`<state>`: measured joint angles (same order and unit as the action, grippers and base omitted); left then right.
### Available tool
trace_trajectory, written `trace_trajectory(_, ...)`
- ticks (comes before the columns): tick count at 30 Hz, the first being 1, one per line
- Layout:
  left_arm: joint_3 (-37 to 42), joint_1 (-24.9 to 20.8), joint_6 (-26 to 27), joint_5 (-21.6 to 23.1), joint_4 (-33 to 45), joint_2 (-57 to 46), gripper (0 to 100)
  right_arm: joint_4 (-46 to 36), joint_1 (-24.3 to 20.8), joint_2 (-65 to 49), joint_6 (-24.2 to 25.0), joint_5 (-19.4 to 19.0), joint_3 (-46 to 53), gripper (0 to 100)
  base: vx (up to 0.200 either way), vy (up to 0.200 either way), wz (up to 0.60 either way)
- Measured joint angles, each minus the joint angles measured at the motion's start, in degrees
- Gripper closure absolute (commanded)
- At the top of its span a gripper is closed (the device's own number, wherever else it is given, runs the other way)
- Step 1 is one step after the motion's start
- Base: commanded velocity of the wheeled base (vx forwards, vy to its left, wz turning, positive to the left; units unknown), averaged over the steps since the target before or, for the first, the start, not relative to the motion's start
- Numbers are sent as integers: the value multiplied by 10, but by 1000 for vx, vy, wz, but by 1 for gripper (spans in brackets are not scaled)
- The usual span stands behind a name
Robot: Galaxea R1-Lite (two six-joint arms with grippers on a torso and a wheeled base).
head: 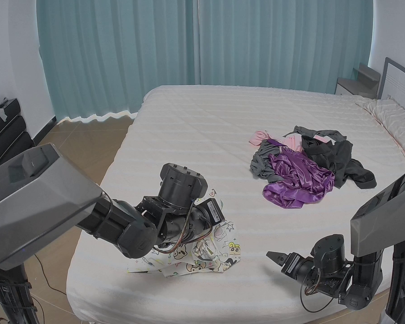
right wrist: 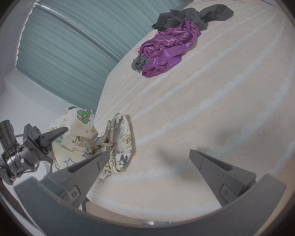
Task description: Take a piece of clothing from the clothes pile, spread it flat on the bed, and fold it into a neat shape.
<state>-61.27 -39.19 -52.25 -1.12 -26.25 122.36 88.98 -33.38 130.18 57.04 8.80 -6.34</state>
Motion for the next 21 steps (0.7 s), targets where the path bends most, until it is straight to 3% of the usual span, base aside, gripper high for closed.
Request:
trace_trajectory(2,-2,-2,-1,-1,0,3,100,0,0,0,0,0,0,0,0,0,0)
trace_trajectory(3,-3,-3,-3,0,0,6,0,0,0,0,0,0,0,0,0,0,0)
trace_trajectory(21,44,-7,-52,-6,3,-20,0,0,0,3,1,0,0,0,0,0,0)
